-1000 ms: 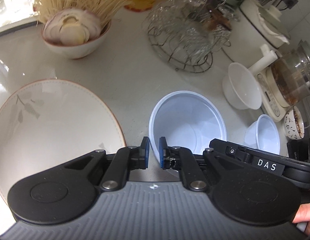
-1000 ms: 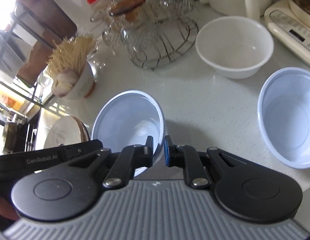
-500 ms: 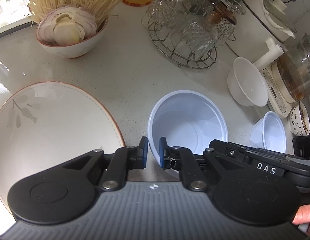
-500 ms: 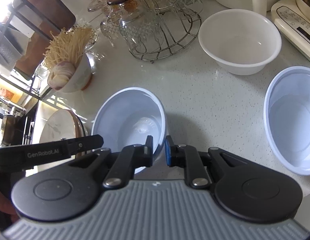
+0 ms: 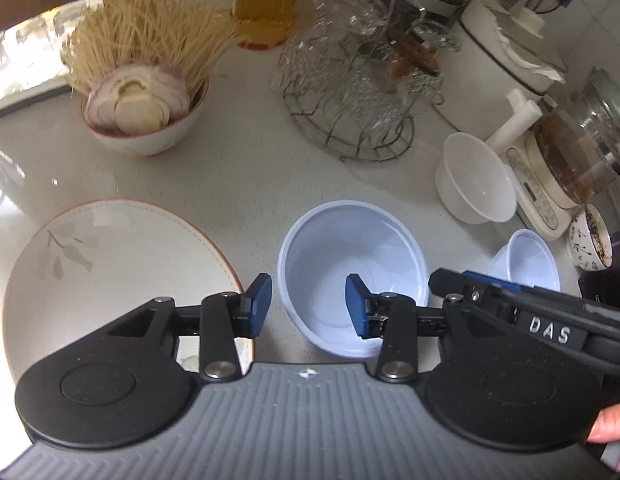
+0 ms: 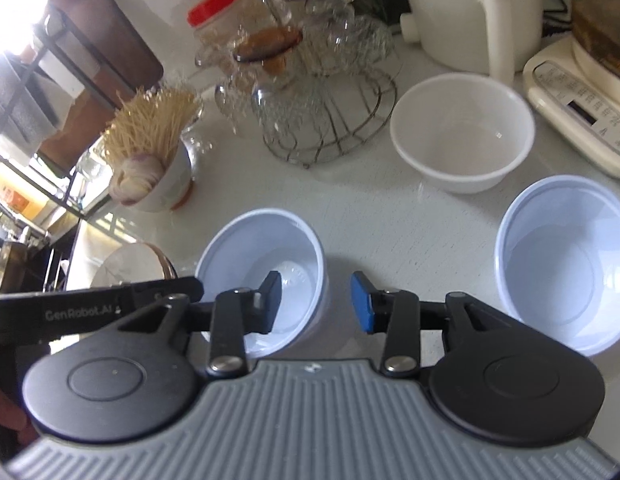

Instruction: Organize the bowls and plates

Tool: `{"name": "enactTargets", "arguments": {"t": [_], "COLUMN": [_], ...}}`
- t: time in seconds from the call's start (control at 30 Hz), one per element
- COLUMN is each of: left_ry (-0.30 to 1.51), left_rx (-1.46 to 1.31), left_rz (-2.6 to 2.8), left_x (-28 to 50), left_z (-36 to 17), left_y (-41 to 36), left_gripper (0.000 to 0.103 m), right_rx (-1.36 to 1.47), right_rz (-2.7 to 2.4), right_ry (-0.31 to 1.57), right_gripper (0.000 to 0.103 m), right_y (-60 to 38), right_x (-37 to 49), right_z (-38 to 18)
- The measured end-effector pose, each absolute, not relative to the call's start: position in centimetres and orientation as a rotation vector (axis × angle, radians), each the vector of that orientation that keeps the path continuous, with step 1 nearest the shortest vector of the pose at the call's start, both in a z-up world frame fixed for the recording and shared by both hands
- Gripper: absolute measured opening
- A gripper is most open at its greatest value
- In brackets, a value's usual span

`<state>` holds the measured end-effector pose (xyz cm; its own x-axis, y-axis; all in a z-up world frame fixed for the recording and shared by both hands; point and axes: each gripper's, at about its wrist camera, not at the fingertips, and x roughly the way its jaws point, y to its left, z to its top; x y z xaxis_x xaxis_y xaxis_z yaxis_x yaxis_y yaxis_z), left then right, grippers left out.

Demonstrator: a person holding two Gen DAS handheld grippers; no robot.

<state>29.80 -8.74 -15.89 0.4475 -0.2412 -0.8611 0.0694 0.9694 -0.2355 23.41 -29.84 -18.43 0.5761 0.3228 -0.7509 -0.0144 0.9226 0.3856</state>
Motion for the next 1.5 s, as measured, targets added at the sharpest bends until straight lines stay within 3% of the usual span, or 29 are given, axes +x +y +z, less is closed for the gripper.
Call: {"name": "enactTargets", "arguments": {"t": [0.87, 1.5], "left_ry": [0.869, 0.817], "left_rx": [-0.074, -0.043], "left_rz": [-0.407, -0.561], "left_x": [23.0, 17.1], "left_z": [-3.7, -2.8], "left_y": [-8.4, -6.9], "left_gripper": [0.046, 0.046], "right_rx": [0.331, 0.337], "right_rz": [0.014, -0.215], "right_ry": [0.626, 0.599], "right_gripper": [0.042, 0.042], "right_y": [-28.5, -26.6], "right_x": [13.7, 5.8], "right_z": [-7.7, -6.7]}}
